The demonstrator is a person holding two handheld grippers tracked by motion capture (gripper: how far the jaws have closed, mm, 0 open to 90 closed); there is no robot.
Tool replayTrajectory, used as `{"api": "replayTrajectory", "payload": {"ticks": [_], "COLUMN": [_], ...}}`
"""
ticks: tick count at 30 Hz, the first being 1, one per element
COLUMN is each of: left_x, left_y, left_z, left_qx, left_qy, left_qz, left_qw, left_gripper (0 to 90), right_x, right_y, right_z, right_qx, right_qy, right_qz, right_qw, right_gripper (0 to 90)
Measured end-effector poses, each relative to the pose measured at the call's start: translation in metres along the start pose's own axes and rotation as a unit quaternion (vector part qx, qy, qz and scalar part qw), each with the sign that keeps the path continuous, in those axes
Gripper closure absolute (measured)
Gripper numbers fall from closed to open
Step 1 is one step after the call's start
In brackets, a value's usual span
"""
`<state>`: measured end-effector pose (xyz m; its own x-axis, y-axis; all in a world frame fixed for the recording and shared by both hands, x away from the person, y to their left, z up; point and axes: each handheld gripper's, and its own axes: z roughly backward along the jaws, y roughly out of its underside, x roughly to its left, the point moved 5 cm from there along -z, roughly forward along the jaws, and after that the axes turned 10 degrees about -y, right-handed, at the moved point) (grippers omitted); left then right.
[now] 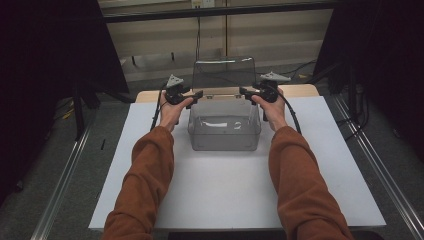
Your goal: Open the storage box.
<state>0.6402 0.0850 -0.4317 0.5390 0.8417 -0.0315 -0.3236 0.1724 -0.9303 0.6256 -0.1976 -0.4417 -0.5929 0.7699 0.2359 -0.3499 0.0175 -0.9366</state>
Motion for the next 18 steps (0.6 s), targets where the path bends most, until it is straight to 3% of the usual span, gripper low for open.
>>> {"api": "replayTrajectory", "payload": {"ticks": [5,8,18], "left_x": [-0.0006,0.0,0.0002], "left_y": [-0.0012,-0.0006,0.0002], "left_z": [0.0008,0.0005,0.0003], "left_qx": [0.001,0.001,0.002], "left_qy": [-0.005,-0.005,0.001], "left_qz": [-0.012,0.001,0.001], "left_qw": [0.9999,1.0,1.0], "left_gripper": [29.8,25.1,26.3], "right_x": [-0.0004,-0.0006,-0.0014], "right_y": [0.0008,0.0014,0.0036], "right_z": [-0.0005,-0.0027,-0.0075], "right_qx": [0.001,0.0,0.001], "right_qy": [0.001,0.0,-0.003], "right_qz": [-0.008,-0.017,-0.048], "right_qw": [1.0,0.9998,0.9988], "right_gripper": [28.5,27.4,26.8]}}
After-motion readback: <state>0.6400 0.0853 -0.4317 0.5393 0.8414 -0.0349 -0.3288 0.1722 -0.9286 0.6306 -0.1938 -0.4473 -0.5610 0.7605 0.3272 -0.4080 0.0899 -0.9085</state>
